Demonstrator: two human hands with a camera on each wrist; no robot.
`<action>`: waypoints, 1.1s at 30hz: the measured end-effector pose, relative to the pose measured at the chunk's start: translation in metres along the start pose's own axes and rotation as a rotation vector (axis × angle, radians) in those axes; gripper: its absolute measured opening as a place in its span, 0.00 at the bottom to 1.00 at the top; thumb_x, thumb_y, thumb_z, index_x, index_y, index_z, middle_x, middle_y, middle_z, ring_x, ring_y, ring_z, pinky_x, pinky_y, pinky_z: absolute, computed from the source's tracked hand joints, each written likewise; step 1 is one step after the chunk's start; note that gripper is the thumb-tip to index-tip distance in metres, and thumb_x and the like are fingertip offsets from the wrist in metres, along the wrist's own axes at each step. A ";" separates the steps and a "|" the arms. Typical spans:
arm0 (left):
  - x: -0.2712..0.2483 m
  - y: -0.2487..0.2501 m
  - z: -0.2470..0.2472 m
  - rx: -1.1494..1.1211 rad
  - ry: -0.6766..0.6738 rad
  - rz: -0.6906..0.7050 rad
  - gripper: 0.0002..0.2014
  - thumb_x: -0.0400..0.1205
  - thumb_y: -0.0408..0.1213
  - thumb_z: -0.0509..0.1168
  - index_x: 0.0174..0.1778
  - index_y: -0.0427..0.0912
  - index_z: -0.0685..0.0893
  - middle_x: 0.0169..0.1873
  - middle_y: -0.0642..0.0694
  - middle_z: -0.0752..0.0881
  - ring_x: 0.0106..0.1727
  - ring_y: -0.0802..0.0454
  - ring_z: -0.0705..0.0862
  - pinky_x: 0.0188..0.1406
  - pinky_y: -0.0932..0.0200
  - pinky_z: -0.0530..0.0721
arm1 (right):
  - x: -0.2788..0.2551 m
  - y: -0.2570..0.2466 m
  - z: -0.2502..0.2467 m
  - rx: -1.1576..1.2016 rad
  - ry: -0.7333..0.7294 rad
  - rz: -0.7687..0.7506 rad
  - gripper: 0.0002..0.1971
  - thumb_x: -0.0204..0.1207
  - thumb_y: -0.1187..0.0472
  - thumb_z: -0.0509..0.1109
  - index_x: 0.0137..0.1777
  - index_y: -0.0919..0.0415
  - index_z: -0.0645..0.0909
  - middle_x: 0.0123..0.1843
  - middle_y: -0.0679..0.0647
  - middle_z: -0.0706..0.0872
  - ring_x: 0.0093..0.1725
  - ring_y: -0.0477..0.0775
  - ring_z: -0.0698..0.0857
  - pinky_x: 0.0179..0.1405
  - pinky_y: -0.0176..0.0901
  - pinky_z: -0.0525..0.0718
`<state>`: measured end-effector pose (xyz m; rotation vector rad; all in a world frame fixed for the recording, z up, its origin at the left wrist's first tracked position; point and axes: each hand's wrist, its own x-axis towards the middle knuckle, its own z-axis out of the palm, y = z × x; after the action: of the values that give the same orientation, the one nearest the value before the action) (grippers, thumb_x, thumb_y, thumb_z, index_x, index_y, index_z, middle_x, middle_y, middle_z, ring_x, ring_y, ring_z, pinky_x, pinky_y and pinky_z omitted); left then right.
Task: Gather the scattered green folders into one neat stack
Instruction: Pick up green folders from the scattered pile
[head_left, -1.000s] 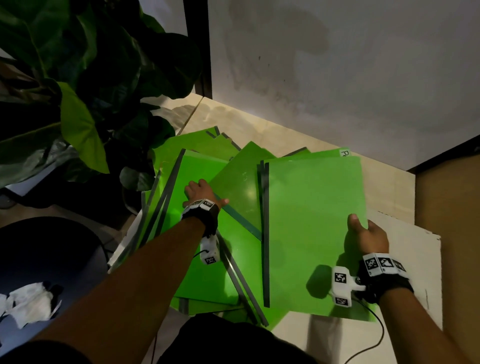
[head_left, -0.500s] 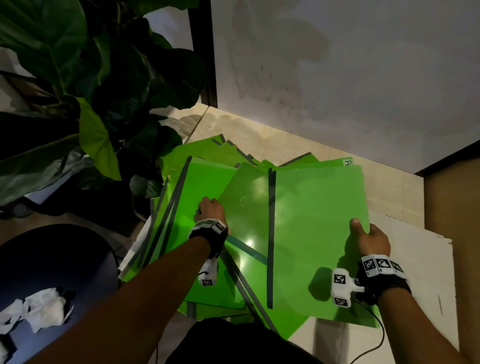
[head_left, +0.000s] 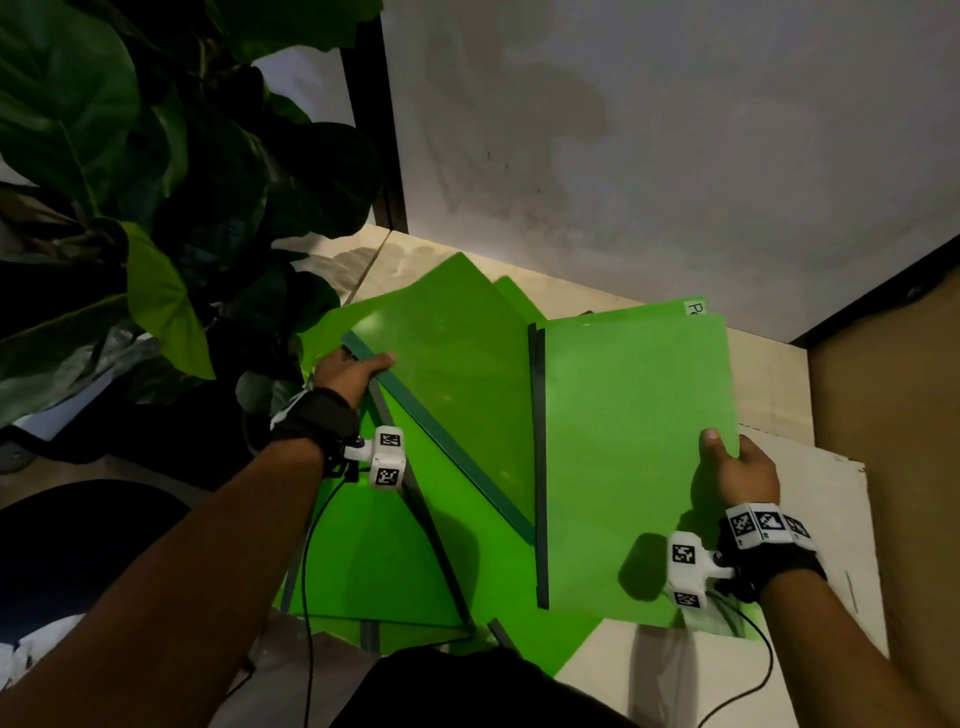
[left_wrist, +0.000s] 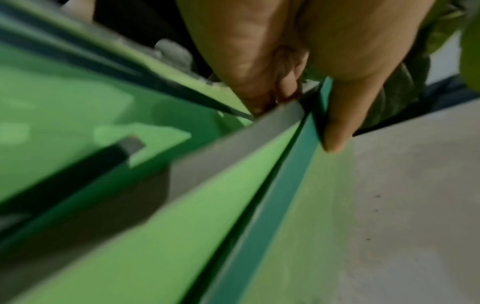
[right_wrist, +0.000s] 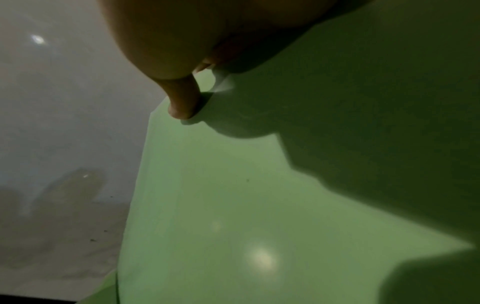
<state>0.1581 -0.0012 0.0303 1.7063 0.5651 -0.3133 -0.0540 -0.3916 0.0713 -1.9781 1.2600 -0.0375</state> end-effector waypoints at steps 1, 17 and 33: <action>-0.003 -0.002 0.004 -0.105 0.032 -0.034 0.11 0.68 0.39 0.78 0.35 0.38 0.83 0.33 0.40 0.83 0.42 0.41 0.84 0.49 0.48 0.81 | -0.004 0.001 0.001 0.005 -0.002 -0.004 0.25 0.81 0.45 0.63 0.64 0.66 0.80 0.62 0.68 0.85 0.61 0.71 0.82 0.65 0.59 0.77; -0.045 0.012 0.002 -0.278 -0.168 0.238 0.21 0.75 0.17 0.65 0.61 0.40 0.79 0.55 0.35 0.84 0.53 0.41 0.84 0.59 0.44 0.83 | 0.001 0.012 0.006 0.304 -0.036 0.027 0.35 0.71 0.37 0.68 0.75 0.55 0.73 0.71 0.62 0.80 0.68 0.68 0.80 0.70 0.70 0.74; -0.075 0.000 0.014 -0.327 -0.234 0.225 0.14 0.76 0.23 0.70 0.50 0.47 0.82 0.48 0.41 0.87 0.54 0.42 0.84 0.63 0.40 0.81 | -0.026 -0.021 0.053 0.046 -0.298 -0.180 0.34 0.82 0.50 0.64 0.82 0.68 0.59 0.83 0.63 0.62 0.82 0.63 0.62 0.80 0.53 0.59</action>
<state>0.0962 -0.0292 0.0648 1.3775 0.2327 -0.2399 -0.0299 -0.3358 0.0569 -1.9665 0.8819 0.1340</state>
